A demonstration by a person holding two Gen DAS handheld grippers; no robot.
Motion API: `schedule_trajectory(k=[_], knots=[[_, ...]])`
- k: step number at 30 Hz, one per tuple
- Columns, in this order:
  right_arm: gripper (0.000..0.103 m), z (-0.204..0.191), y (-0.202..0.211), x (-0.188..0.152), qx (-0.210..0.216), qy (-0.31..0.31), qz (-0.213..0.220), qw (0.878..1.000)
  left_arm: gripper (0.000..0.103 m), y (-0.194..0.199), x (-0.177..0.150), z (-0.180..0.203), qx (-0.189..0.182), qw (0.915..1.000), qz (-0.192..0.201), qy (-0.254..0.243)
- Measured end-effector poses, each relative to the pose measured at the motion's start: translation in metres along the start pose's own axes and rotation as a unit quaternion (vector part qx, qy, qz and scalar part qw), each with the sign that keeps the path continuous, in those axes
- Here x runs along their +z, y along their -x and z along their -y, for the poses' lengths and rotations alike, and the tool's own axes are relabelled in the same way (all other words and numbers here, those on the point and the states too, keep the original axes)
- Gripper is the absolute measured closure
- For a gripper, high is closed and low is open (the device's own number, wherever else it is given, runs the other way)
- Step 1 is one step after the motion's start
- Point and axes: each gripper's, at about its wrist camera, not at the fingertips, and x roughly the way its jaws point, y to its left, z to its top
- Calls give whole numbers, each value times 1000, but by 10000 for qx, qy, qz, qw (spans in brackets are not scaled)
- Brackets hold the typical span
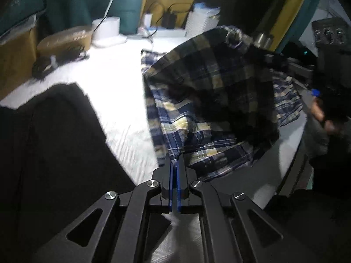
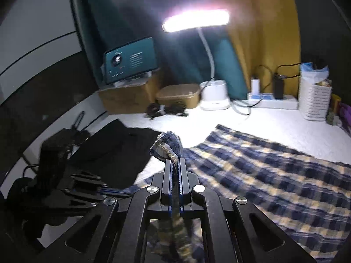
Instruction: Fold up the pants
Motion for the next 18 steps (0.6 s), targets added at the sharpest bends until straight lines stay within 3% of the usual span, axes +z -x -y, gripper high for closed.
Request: schedule_trajectory(k=[6,8,13,14,15,16,17,18], knots=[[99,-29,-54,-37,468,31,-860,9952,102,-13,-10,-10,444,9986,-293,43],[99,-34,-68,-49,488,41,-1126,9924,102,-11,-12,-15,814,9961,-327,-15],[94,-34,-45,-56,388,52,-877,9954,101,12,-15,-30,1110,9936,-167,102],[79,-32,-39,-58,338,53,-818,9961,101,17,-13,-33,1240,9921,-89,146],[40,-30,-30,-59,271,29,-755,9968,101,22,-11,-34,1286,9915,-6,185],[17,-27,-23,-61,248,-26,-713,9971,99,27,-7,-34,1299,9912,113,236],[0,-23,-14,-62,248,-111,-631,9976,86,32,-2,-31,1303,9906,284,289],[0,-19,-5,-64,251,-183,-583,9978,63,35,2,-28,1278,9904,426,295]])
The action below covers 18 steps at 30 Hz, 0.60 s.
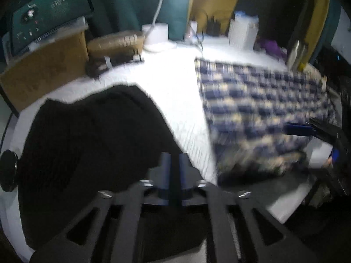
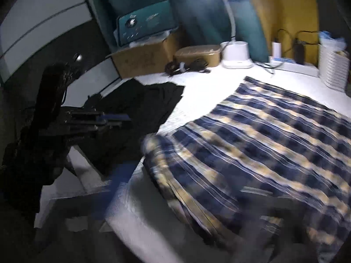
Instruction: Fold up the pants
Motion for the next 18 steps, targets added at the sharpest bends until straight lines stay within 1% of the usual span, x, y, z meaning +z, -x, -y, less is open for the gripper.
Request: schedule_trajectory(k=[1,2,3,5,7,9,11,13,16,18], knots=[[0,4,7,-3,-53,-46,47,10000,53,3,1,4,-46,9999,93,6],[0,8,17,-6,-210,-104,123,9996,46,6,5,10,-159,9997,198,-16],[0,14,25,-8,-365,-167,174,9990,46,6,9,20,-311,9992,226,-109],[0,30,40,-16,-787,-363,288,9958,46,-2,14,36,-458,9983,140,-331],[0,51,55,-26,-1284,-610,358,9892,46,-13,15,48,-507,9977,28,-456],[0,78,74,-41,-1863,-957,395,9770,46,-28,16,59,-544,9971,-174,-505],[0,101,92,-55,-2255,-1284,422,9648,46,-40,15,71,-549,9966,-297,-541],[4,120,110,-69,-2568,-1532,454,9532,46,-43,15,83,-588,9957,-290,-656],[9,142,127,-83,-2995,-1742,383,9373,46,-40,16,100,-755,9927,-202,-923],[13,156,136,-90,-3121,-1921,410,9295,46,-44,18,106,-649,9913,-220,-1125]])
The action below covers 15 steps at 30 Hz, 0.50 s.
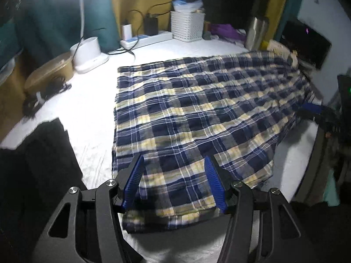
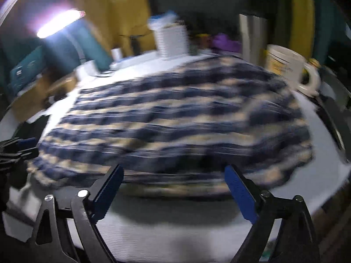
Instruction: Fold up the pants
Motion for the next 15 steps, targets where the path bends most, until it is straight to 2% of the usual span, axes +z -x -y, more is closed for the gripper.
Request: schedule_trajectory(k=[2,8,10,12,15], knots=[[13,11,1,1,-112,-58,48,9999,46,-6,1,-8,237,9997,-97,45],[13,30,-3,5,-291,-90,47,9995,47,-19,2,-41,273,9982,-180,504],[13,29,-4,7,-304,-71,44,9995,58,-23,2,-46,218,9978,-185,604],[13,29,-7,9,-308,-52,23,9995,81,-27,3,-46,166,9978,-166,620],[13,28,-12,11,-312,-27,-22,9995,101,-32,2,-48,129,9977,-181,645]])
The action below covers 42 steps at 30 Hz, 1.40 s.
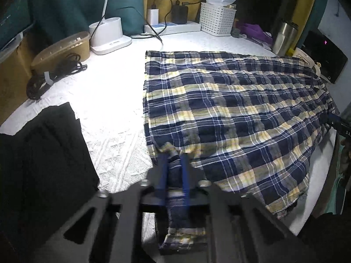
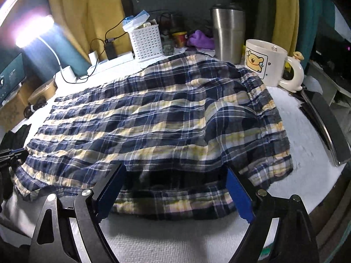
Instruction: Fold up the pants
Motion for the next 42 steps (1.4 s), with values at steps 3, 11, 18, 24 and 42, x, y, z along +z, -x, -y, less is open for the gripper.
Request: schedule_trajectory(k=[3,11,18,24,42], knots=[[13,0,-3,2,-4,-7,-27,10000,102,0,0,-7,57,9999,51,139],[13,-1,-10,4,-97,103,-128,9998,102,2,-7,-18,336,9990,69,286],[13,2,-3,4,-208,33,-77,9997,100,23,5,-19,354,9985,181,370],[13,7,12,3,-292,-39,41,9996,61,34,34,0,398,9981,471,59],[13,13,6,-28,-640,296,-205,9973,60,-6,-18,98,-380,9970,-117,-662]])
